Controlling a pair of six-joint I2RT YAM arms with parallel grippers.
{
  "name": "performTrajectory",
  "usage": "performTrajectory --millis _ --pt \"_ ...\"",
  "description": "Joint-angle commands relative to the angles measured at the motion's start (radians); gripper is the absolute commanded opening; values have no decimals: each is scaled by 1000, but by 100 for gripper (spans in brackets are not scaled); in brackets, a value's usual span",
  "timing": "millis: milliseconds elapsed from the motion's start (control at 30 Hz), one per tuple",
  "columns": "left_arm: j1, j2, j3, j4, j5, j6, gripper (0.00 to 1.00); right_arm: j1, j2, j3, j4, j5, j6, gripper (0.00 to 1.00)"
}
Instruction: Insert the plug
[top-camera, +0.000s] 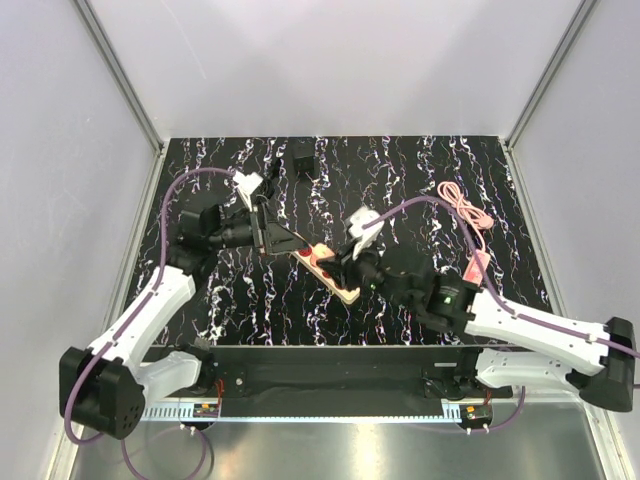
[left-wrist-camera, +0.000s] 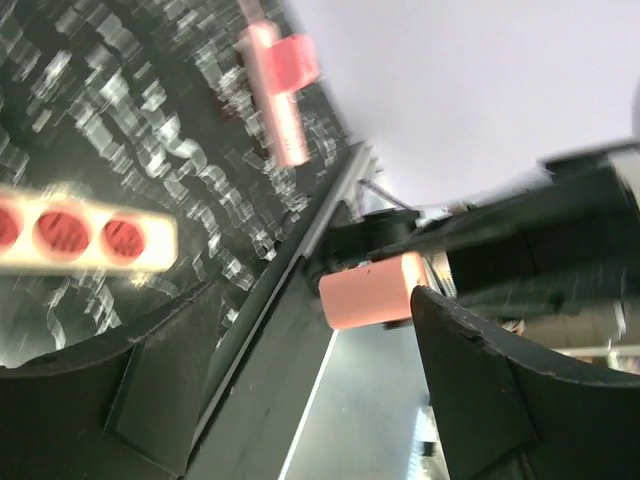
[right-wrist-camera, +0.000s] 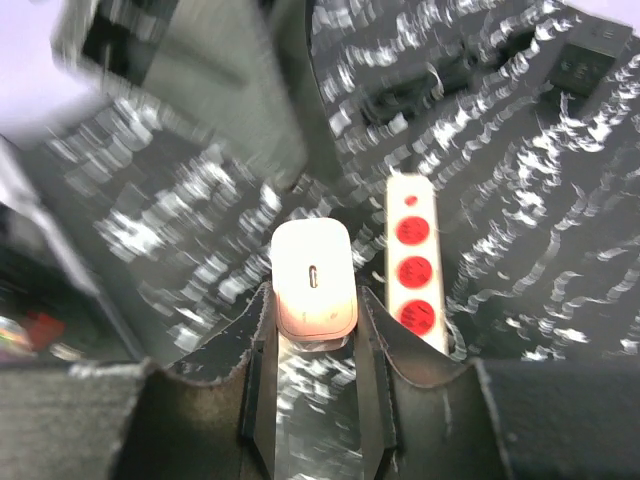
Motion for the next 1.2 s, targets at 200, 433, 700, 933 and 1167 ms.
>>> performTrajectory --millis 200,433,700,933,1167 --pt "-19 -113 68 443 165 -117 77 -60 -68 116 141 -195 404 0" --pt "-80 -142 63 526 181 -146 66 -60 -64 99 269 -254 470 0" --pt "-94 -150 43 580 190 -194 40 -59 -102 30 358 -260 502 0" --pt "-94 -118 22 790 216 -372 60 -60 -151 -1 379 -272 488 0" --pt "-105 -41 2 1121 227 -623 46 -62 -137 -1 411 -326 496 0"
